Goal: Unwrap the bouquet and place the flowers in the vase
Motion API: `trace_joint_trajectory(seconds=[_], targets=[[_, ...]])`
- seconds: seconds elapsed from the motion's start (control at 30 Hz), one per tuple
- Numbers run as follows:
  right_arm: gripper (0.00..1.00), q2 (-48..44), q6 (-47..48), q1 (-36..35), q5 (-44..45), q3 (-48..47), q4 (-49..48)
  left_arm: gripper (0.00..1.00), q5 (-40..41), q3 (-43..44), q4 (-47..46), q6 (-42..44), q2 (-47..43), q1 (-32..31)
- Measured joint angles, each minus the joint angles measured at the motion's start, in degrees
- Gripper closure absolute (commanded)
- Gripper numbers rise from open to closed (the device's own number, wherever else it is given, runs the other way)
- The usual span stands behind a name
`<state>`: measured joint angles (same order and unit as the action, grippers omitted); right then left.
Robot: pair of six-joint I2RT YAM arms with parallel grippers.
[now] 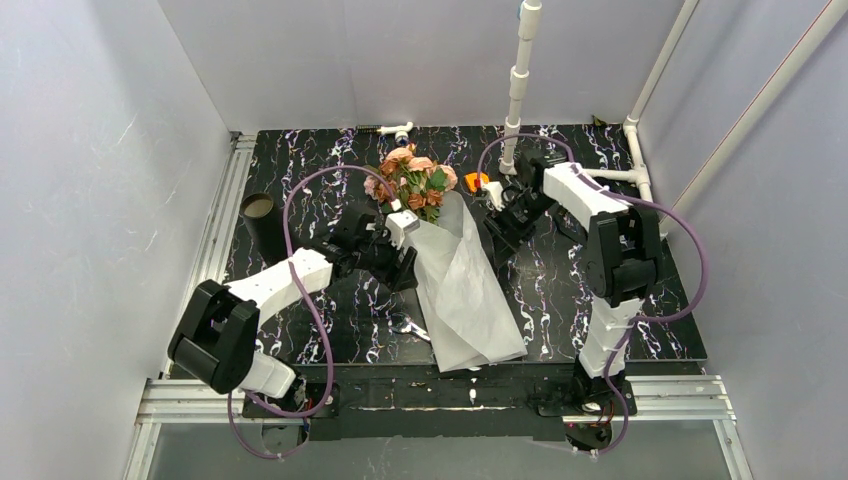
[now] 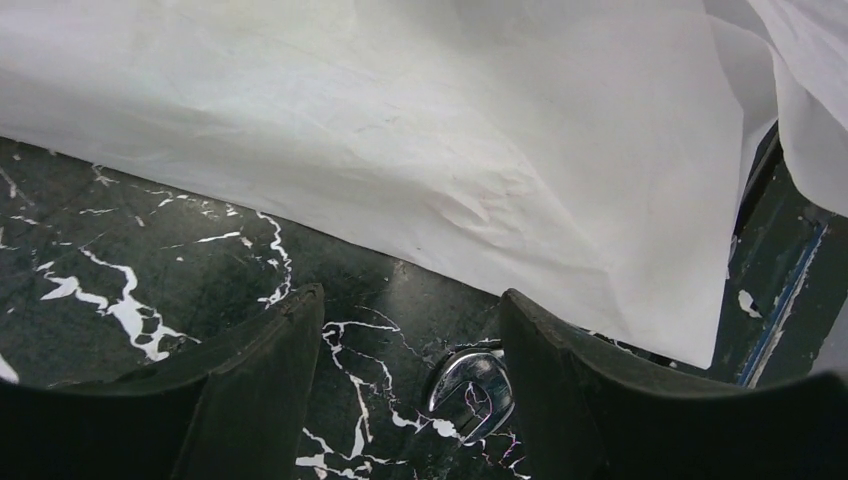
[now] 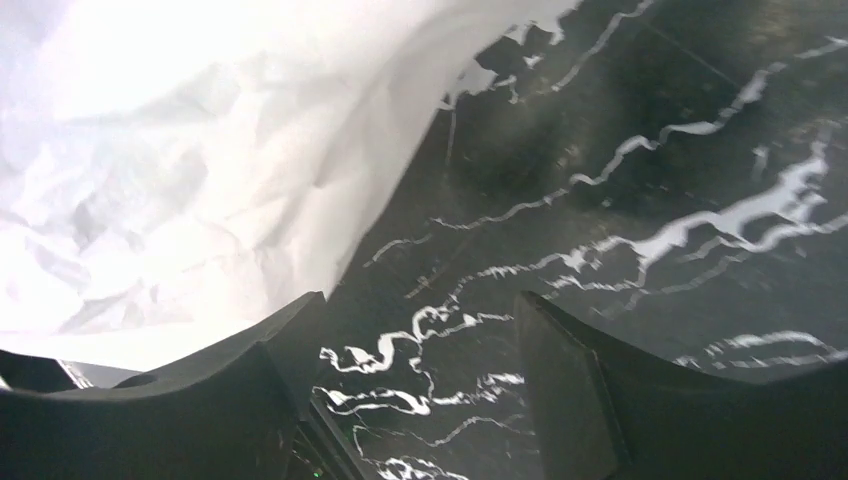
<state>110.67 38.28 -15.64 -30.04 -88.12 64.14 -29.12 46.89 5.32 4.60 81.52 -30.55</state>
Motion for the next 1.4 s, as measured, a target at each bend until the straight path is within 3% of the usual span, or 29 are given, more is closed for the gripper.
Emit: trace_joint_trajectory(seconds=[0.37, 0.67, 0.83, 1.07, 1.17, 1.4], targets=[[0.38, 7.98, -9.20, -5.49, -2.51, 1.68, -7.65, 0.41, 4.20, -0.15, -3.93, -2.89, 6.12, 1.64], [0.39, 17.53, -20.17, -8.13, -7.50, -11.26, -11.50, 0.44, 4.76, 11.56, -3.91, -2.36, 17.03, 9.25], [0.25, 21.70, -24.55, -10.80, -7.89, -19.04, -16.09, 0.42, 4.94, 16.09, -2.54, -0.50, 18.78, 12.59], [0.02, 19.93, -25.55, -10.36, -7.39, -18.69, -17.97, 0.31, 0.20, 16.59, 0.48, 0.31, 15.80, 14.32], [0.02, 17.05, -25.57, -7.93, -7.13, -17.53, -16.52, 0.25, -5.86, 16.44, 1.77, -1.70, 12.94, 14.86], [0.02, 5.64, -25.00, -0.63, -5.92, -17.42, -13.90, 0.28, -17.11, 16.85, 0.42, -8.83, 9.90, 12.74]])
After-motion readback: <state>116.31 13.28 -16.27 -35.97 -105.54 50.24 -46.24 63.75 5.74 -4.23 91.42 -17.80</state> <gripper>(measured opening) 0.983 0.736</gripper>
